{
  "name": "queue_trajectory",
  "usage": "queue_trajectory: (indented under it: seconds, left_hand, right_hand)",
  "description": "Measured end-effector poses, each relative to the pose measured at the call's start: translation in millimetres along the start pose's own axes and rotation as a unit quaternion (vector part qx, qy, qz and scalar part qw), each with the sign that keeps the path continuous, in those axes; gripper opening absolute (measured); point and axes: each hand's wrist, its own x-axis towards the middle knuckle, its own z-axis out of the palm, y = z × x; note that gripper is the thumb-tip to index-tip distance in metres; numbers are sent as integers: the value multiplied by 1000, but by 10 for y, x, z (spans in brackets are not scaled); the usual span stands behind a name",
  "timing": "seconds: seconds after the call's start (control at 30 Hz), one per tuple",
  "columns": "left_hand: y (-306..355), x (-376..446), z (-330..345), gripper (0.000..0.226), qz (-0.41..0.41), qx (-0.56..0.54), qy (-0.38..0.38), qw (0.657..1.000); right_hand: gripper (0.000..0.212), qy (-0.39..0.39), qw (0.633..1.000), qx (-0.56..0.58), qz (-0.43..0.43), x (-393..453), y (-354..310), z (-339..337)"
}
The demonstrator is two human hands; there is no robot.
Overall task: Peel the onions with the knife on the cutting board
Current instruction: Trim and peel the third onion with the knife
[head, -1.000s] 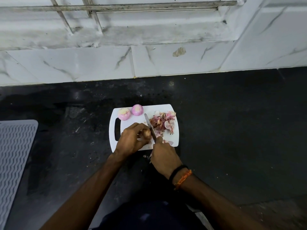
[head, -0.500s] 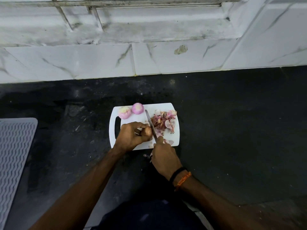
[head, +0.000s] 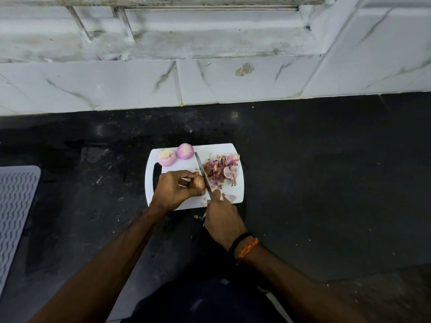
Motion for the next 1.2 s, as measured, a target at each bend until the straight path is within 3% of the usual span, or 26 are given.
queue_trajectory:
  seconds: [0.27,0.63,0.97,1.2]
  left_hand:
    - [41,4,-16,38,15,30,0,999]
    - [53,-32,35,51,58,169,5,984]
    - [44,61,-52,25,85,116,-42,989]
    - [122,55,-73,24,70,81,-42,993]
  right_hand:
    - [46,-8,1000,-22,-2,48,-30,-23]
    - [34,1,1000,-17,19,-88,56,8]
    - [38,-5,1000,-14,13,-23,60,7]
    - [32,-4,1000,7,17,-12,105,31]
